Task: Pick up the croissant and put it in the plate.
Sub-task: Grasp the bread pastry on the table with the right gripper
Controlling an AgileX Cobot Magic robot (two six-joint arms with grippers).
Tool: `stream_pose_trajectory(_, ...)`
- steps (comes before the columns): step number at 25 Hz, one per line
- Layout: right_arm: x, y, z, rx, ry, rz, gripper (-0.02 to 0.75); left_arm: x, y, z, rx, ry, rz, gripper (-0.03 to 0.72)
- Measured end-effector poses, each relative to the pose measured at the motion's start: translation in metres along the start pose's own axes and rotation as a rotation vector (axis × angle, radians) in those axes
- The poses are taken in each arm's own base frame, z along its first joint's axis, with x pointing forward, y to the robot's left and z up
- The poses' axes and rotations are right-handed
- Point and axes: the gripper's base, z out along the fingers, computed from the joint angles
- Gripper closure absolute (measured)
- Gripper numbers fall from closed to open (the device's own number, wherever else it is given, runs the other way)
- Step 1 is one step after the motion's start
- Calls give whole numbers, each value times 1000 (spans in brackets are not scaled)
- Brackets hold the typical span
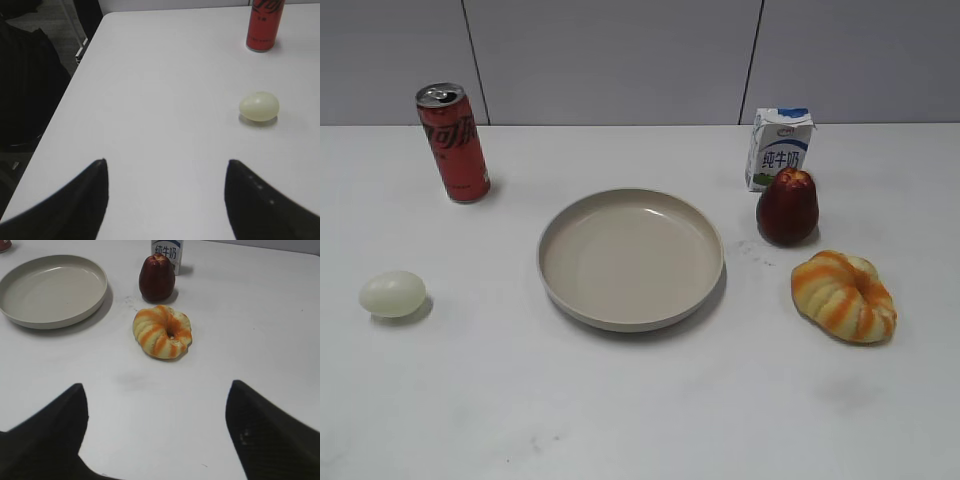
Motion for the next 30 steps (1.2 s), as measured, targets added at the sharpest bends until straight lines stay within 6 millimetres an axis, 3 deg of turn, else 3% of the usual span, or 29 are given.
stream_pose_trajectory(9, -2, -1, 3, -1, 16, 5, 98, 0, 0, 0, 0, 0, 0, 137)
stream_pose_trajectory(12, -16, -5, 15, 7, 70, 18, 117, 0, 0, 0, 0, 0, 0, 137)
stream_pose_trajectory(15, -44, -13, 42, 13, 118, 51, 132, 0, 0, 0, 0, 0, 0, 137)
stream_pose_trajectory(19, -82, -25, 100, -16, 287, 135, 145, 0, 0, 0, 0, 0, 0, 137)
stream_pose_trajectory(23, -108, -37, 181, -76, 511, 231, 146, 0, 0, 0, 0, 0, 0, 137)
stream_pose_trajectory(27, -108, -34, 261, -142, 718, 232, 146, 0, 0, 0, 0, 0, 0, 137)
stream_pose_trajectory(30, -89, -24, 310, -155, 854, 244, 146, 0, 0, 0, 0, 0, 0, 137)
